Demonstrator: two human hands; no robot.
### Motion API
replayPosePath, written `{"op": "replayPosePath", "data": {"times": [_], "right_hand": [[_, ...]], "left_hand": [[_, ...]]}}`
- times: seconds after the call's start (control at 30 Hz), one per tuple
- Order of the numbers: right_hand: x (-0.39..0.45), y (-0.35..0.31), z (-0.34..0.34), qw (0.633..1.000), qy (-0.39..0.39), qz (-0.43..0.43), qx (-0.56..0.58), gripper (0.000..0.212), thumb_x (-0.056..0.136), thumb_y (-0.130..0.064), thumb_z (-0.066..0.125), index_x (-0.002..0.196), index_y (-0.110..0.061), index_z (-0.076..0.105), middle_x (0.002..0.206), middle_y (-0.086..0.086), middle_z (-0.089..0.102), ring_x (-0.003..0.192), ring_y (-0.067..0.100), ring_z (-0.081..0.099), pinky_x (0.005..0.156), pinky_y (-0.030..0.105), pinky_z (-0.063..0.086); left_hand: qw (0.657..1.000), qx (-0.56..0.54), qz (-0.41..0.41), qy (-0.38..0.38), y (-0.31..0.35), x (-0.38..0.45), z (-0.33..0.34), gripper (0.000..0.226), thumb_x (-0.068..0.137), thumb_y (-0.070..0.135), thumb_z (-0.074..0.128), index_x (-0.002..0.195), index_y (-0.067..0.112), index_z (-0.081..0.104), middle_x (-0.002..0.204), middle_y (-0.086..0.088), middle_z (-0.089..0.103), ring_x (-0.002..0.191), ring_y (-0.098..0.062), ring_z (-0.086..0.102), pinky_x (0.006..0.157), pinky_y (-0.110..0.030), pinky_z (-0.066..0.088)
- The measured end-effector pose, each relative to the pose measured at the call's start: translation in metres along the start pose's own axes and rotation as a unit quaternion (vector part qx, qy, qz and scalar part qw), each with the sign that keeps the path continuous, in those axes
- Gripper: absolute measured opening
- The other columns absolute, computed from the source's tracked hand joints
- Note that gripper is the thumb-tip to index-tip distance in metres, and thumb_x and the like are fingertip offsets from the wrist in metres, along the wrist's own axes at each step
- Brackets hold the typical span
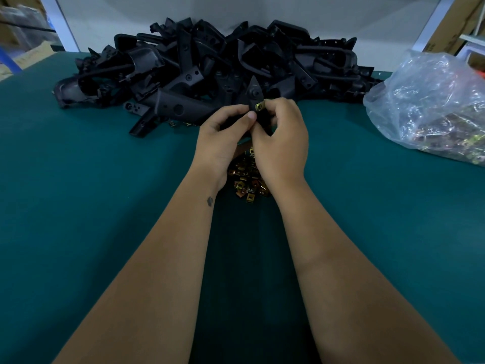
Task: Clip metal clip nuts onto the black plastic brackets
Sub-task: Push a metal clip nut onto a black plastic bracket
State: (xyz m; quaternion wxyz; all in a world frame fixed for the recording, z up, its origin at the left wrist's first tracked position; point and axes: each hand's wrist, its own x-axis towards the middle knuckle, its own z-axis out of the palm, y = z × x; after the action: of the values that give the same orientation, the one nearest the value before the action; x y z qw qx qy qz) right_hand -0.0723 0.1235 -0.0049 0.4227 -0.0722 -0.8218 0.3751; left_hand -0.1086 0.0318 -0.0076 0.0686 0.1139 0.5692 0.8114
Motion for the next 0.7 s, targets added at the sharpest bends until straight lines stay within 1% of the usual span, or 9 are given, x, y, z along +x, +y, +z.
{"op": "replayPosePath", "data": {"times": [0.07, 0.13, 0.23, 0.3, 0.4, 0.53, 0.63, 0.7], "right_hand": [[0.0002, 0.0000, -0.0003, 1.000, 0.001, 0.001, 0.005, 0.018, 0.088, -0.017, 0.066, 0.106, -0.012, 0.066, 0.101, -0.007, 0.063, 0.094, 0.013, 0.059, 0.079, 0.035, 0.051], [0.0005, 0.0003, 0.0000, 1.000, 0.000, 0.003, 0.000, 0.020, 0.088, -0.020, 0.066, 0.108, -0.014, 0.066, 0.102, -0.007, 0.063, 0.095, 0.013, 0.059, 0.080, 0.035, 0.051], [0.0012, 0.0018, 0.0019, 1.000, -0.011, 0.019, -0.007, 0.027, 0.088, -0.029, 0.068, 0.111, -0.017, 0.064, 0.105, -0.006, 0.061, 0.098, 0.014, 0.059, 0.080, 0.035, 0.051], [0.0011, 0.0041, 0.0027, 1.000, -0.010, 0.021, -0.014, 0.028, 0.086, -0.034, 0.071, 0.104, -0.014, 0.064, 0.101, -0.004, 0.060, 0.095, 0.017, 0.058, 0.077, 0.035, 0.050], [0.0001, 0.0059, 0.0020, 1.000, -0.007, 0.002, -0.026, 0.026, 0.087, -0.033, 0.071, 0.093, -0.010, 0.064, 0.091, -0.004, 0.058, 0.088, 0.018, 0.056, 0.070, 0.035, 0.047], [-0.0020, 0.0047, -0.0007, 1.000, -0.006, -0.007, -0.018, 0.025, 0.088, -0.033, 0.068, 0.086, -0.010, 0.059, 0.085, -0.007, 0.053, 0.080, 0.016, 0.053, 0.063, 0.035, 0.045], [-0.0043, 0.0031, -0.0028, 1.000, -0.015, 0.006, -0.016, 0.023, 0.090, -0.035, 0.065, 0.089, -0.013, 0.059, 0.085, -0.007, 0.057, 0.082, 0.016, 0.055, 0.066, 0.039, 0.047], [-0.0052, 0.0008, -0.0047, 0.999, -0.022, 0.026, -0.006, 0.020, 0.091, -0.037, 0.063, 0.095, -0.017, 0.061, 0.089, -0.007, 0.061, 0.086, 0.015, 0.057, 0.070, 0.035, 0.048]], "left_hand": [[1.000, -0.002, 0.000, 0.005, -0.0002, -0.0002, 0.0003, 0.009, 0.091, 0.009, 0.069, 0.091, 0.018, 0.073, 0.097, -0.004, 0.070, 0.093, -0.017, 0.066, 0.089, -0.039, 0.057], [1.000, 0.000, 0.005, 0.008, 0.0000, -0.0001, 0.0002, 0.009, 0.091, 0.010, 0.069, 0.093, 0.018, 0.073, 0.100, -0.005, 0.070, 0.095, -0.018, 0.067, 0.089, -0.039, 0.057], [0.999, -0.033, 0.002, 0.012, 0.0017, -0.0003, -0.0008, 0.008, 0.092, 0.010, 0.068, 0.095, 0.016, 0.073, 0.095, -0.002, 0.073, 0.089, -0.014, 0.069, 0.081, -0.032, 0.057], [0.998, -0.060, -0.004, 0.019, 0.0025, 0.0000, -0.0019, 0.007, 0.093, 0.010, 0.068, 0.097, 0.015, 0.071, 0.093, -0.002, 0.073, 0.085, -0.012, 0.068, 0.078, -0.030, 0.057], [0.998, -0.064, -0.007, 0.019, 0.0029, -0.0001, -0.0026, 0.008, 0.094, 0.011, 0.066, 0.101, 0.013, 0.070, 0.094, -0.003, 0.072, 0.084, -0.012, 0.068, 0.080, -0.030, 0.058], [0.998, -0.063, -0.011, 0.017, 0.0036, -0.0013, -0.0015, 0.010, 0.095, 0.011, 0.065, 0.103, 0.012, 0.069, 0.098, -0.006, 0.071, 0.088, -0.014, 0.068, 0.081, -0.030, 0.058], [0.998, -0.060, -0.008, 0.022, 0.0050, -0.0025, 0.0003, 0.012, 0.097, 0.010, 0.061, 0.099, 0.015, 0.072, 0.095, -0.002, 0.073, 0.088, -0.013, 0.069, 0.080, -0.030, 0.058], [0.999, -0.042, -0.003, 0.031, 0.0060, -0.0031, 0.0015, 0.019, 0.098, 0.008, 0.058, 0.098, 0.020, 0.073, 0.097, 0.000, 0.075, 0.091, -0.012, 0.071, 0.083, -0.031, 0.059]]}}
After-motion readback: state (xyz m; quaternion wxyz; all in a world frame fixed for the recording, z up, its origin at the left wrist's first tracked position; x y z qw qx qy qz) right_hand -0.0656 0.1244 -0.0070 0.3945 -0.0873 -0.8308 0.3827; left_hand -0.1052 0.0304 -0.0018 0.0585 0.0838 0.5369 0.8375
